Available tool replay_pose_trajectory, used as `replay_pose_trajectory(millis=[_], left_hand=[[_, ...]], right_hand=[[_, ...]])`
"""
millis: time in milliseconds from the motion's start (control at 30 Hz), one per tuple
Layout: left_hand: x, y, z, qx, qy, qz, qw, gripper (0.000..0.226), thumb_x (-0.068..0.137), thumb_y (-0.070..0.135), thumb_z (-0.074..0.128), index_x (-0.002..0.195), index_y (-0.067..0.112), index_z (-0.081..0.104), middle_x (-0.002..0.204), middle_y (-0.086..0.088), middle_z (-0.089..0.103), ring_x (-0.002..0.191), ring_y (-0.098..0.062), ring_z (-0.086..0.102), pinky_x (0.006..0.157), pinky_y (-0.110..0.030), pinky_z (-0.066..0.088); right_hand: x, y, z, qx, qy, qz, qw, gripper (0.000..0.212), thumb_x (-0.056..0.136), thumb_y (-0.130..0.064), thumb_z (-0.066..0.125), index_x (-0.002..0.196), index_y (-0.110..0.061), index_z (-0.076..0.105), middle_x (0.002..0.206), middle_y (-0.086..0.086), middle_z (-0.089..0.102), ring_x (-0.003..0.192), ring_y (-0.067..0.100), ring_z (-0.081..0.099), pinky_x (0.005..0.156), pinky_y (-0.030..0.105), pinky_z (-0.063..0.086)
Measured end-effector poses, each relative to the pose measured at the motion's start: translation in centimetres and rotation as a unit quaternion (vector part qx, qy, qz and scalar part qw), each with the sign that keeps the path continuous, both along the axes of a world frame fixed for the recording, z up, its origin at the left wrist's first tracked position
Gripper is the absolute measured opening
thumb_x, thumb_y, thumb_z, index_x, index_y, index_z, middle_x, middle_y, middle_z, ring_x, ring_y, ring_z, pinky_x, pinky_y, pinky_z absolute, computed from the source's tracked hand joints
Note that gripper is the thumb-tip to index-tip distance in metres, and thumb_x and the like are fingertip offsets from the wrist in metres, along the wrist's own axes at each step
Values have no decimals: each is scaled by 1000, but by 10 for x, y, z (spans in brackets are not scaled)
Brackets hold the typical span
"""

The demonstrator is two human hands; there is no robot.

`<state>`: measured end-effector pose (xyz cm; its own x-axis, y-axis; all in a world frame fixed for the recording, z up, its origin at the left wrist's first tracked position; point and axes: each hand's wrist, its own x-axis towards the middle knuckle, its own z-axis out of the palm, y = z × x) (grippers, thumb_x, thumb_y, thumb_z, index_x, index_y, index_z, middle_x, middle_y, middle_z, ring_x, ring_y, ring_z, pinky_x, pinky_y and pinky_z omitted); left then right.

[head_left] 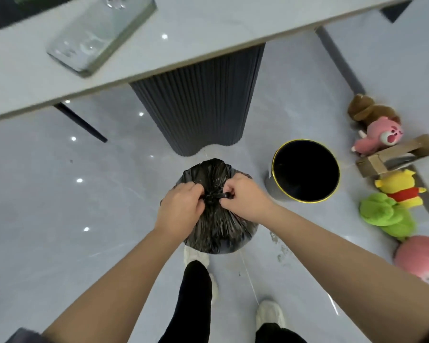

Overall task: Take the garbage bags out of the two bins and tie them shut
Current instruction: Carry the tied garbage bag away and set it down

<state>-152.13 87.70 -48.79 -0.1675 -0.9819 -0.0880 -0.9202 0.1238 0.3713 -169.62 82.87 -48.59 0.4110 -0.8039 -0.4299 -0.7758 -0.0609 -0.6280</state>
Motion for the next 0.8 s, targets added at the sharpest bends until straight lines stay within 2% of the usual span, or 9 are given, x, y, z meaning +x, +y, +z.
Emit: replay_pose_trajectory(millis=[67, 167, 433, 633, 800], left_hand=[[13, 15, 39, -7, -3, 31, 999, 4, 77, 8, 64, 79, 10, 62, 74, -5, 59, 70, -27, 56, 58, -36, 44], [39, 40, 81, -11, -12, 76, 997, 1, 81, 13, 64, 81, 14, 64, 78, -3, 60, 75, -26, 57, 62, -34, 39], [169, 81, 133, 16, 3, 103, 995, 9, 87, 19, 58, 89, 17, 67, 85, -1, 63, 81, -27, 58, 66, -33, 34], [276, 89, 183, 39, 47, 148, 987, 15, 91, 20, 49, 90, 16, 64, 87, 1, 62, 82, -21, 56, 63, -35, 45], [350, 63, 216, 22, 41, 181, 982, 16, 93, 22, 48, 94, 17, 64, 90, 4, 62, 89, -17, 53, 63, -30, 41]], right_hand=[[13, 9, 39, 9, 14, 7, 1000, 34, 79, -29, 67, 62, -36, 37, 91, -2, 46, 85, 16, 49, 79, 32, 42], [43, 24, 84, 20, 33, 36, 999, 31, 79, -31, 66, 62, -32, 40, 89, -3, 45, 85, 17, 49, 75, 31, 39], [178, 58, 142, 25, 72, 51, 996, 30, 79, -33, 66, 63, -30, 41, 91, -2, 46, 83, 18, 49, 78, 34, 44], [291, 71, 176, 27, 35, -11, 999, 30, 77, -30, 67, 59, -22, 44, 75, -1, 52, 70, 16, 51, 62, 29, 38], [370, 46, 207, 40, -1, -29, 999, 26, 79, -24, 65, 62, -15, 47, 64, -1, 49, 62, 16, 47, 58, 31, 38]])
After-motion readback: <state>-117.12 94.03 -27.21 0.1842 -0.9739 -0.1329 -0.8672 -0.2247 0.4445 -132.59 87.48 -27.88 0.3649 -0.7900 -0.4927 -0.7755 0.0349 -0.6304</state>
